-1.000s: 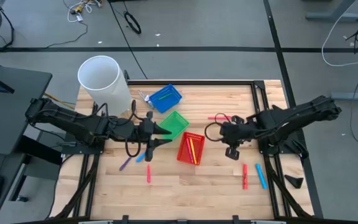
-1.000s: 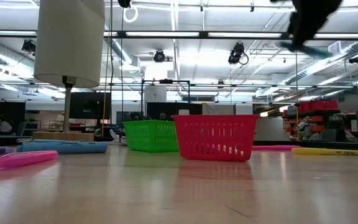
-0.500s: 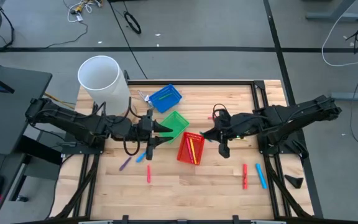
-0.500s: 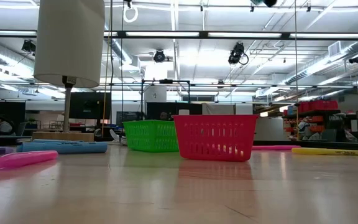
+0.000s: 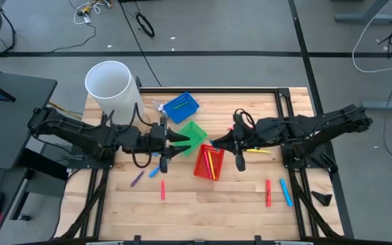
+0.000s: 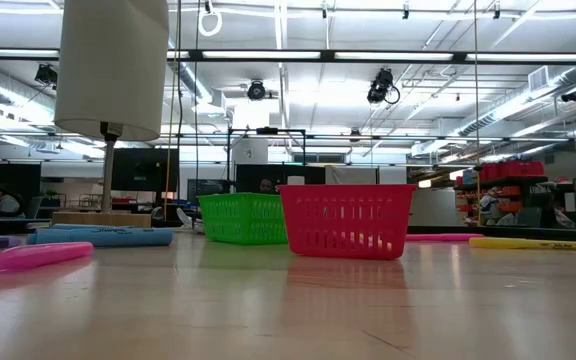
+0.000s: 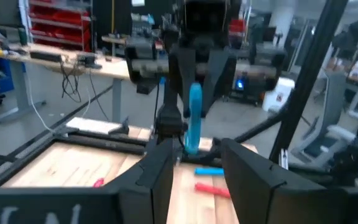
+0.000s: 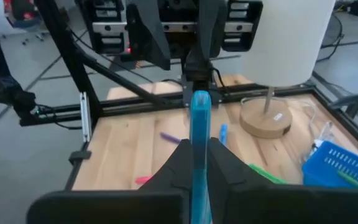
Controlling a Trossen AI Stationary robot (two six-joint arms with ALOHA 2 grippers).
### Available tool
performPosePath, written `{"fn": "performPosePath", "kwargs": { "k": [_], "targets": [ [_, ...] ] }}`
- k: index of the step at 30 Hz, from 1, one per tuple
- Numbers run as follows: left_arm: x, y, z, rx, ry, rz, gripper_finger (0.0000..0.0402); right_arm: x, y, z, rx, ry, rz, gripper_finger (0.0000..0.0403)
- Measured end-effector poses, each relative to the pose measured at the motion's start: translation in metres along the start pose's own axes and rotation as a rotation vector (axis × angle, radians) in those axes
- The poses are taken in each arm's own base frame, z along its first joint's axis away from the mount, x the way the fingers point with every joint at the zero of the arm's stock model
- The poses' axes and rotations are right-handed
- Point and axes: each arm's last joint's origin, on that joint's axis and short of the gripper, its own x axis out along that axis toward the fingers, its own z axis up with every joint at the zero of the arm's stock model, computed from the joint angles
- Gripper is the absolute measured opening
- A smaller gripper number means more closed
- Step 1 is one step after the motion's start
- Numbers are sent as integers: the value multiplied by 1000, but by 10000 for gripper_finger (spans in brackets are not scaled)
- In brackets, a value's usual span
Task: Pick & Place Markers
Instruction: Put the small blue pen into the blue bin
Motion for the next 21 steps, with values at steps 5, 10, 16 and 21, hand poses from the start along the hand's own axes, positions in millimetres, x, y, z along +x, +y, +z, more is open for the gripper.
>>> {"fn": "performPosePath", "kwargs": {
  "k": [5,10,16,21],
  "targets": [
    [4,2,4,3,-61,12,140,13,2,0,-12,-30,13,17],
    [9,2,3,14,-78,-1,140,19,3,-1,-20,-36,22,14],
    [13,2,1,13,-91,-1,140,19,3,1,-31,-53,22,2],
    [15,1,-1,18,-77,-2,140,19,3,0,-29,-42,21,11]
  ]
}}
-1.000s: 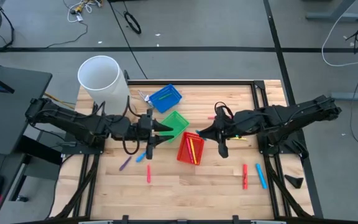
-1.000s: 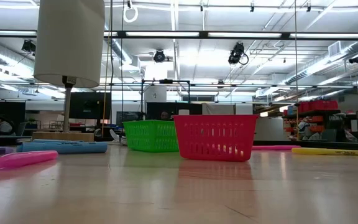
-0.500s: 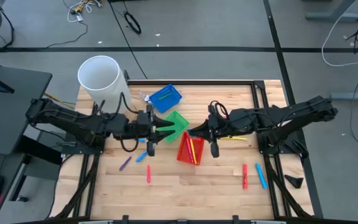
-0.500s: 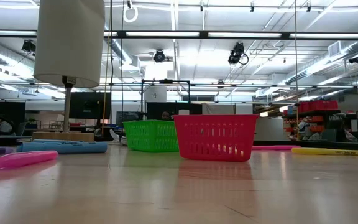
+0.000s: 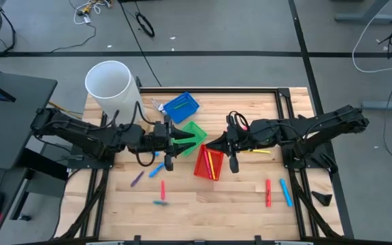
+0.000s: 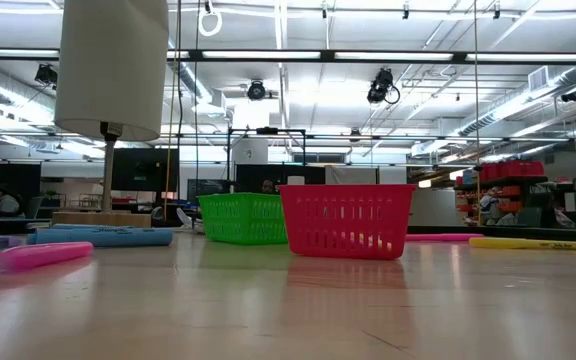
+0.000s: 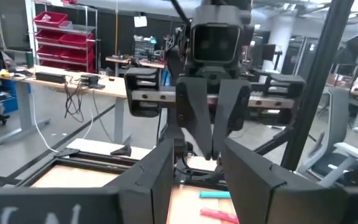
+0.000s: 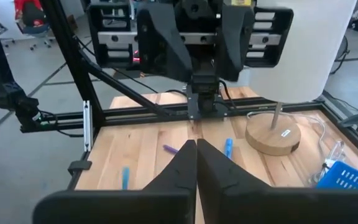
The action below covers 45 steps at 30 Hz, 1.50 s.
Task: Pick & Place Markers
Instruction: Put the small blue pen into the blue bin
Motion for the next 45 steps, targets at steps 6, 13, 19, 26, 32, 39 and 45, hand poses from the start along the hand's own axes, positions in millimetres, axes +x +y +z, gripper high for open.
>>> {"fn": "performPosePath", "kwargs": {
  "k": [6,13,19,26,32,39,45],
  "targets": [
    [0,-1,0,3,7,-26,140,0,0,0,22,1,-2,27],
    [-2,-2,-12,41,131,-62,140,0,0,-1,16,11,-3,69],
    [-13,-13,-26,122,425,-186,140,-1,-1,-7,4,73,-13,104],
    [-31,-30,-28,164,703,-256,169,-1,-2,-10,-4,101,-17,123],
    [-52,-48,-32,9,893,-273,207,-1,-2,-13,-7,137,5,125],
    [-82,-71,-43,-150,1135,-330,200,-1,0,-13,-28,144,46,125],
    [-105,-88,-47,-319,1315,-314,187,-1,0,-10,-103,106,48,126]
  ]
}}
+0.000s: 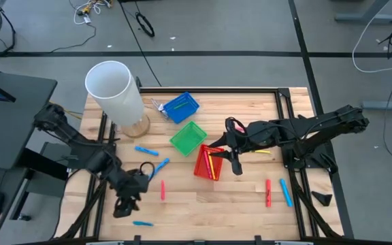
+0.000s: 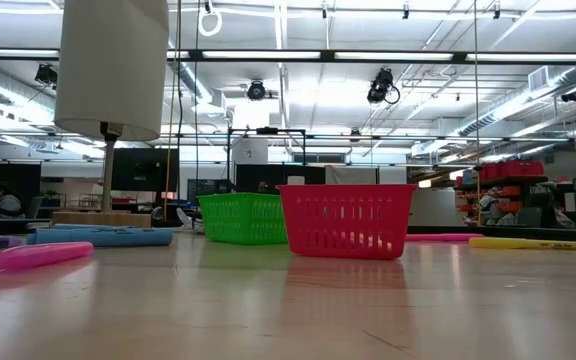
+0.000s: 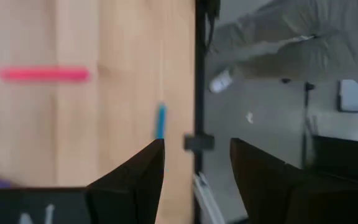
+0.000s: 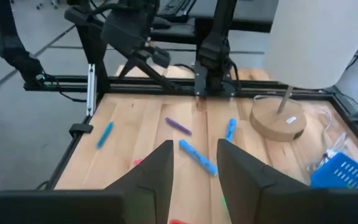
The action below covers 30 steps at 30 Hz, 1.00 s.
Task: Pick & Place Markers
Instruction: Put the small blue pen into the blue bin
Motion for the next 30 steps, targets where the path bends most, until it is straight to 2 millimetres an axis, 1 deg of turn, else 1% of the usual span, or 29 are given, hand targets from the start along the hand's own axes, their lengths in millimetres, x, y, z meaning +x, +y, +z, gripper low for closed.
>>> {"fn": "performPosePath", "kwargs": {
  "k": [2,5,8,12,17,20,25,30],
  "targets": [
    [1,-5,-7,-46,40,-12,186,0,0,-1,6,10,-1,126],
    [4,-12,-18,-103,79,-12,186,0,-1,-4,65,45,-22,126],
    [13,-18,-25,-135,111,5,186,-3,-2,-7,107,72,-37,124],
    [36,-27,-34,-132,154,36,186,-12,-3,1,74,4,-23,120],
    [69,-35,-40,-121,192,64,186,-15,-4,2,91,-3,-31,118],
    [87,-32,-41,-157,193,135,186,-15,-4,1,114,11,-33,118],
    [111,-26,-42,-169,195,216,185,-15,-4,0,134,26,-33,118],
    [133,-24,-44,-130,214,239,174,-15,-4,-1,131,37,-27,118]
  ]
}}
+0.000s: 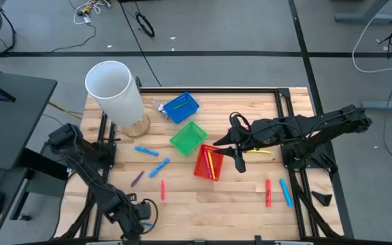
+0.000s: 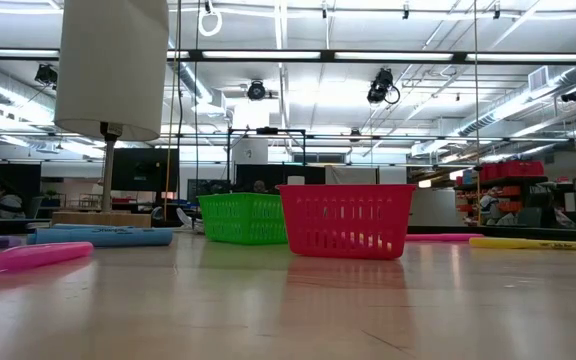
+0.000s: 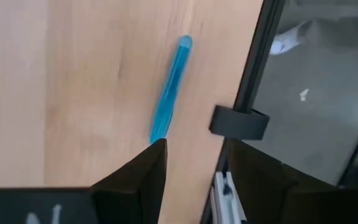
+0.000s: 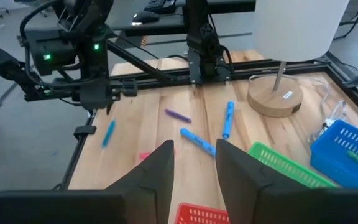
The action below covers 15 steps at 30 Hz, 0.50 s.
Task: Pick & Place Markers
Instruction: Put the small blue pen into the blue bin
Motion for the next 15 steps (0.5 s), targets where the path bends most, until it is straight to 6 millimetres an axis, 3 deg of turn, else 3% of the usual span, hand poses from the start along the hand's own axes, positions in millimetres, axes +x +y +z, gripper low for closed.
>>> {"fn": "performPosePath", "kwargs": {
  "k": [15],
  "targets": [
    [35,-2,14,140,-43,27,122,0,0,-2,-5,22,-4,118]
  ]
}}
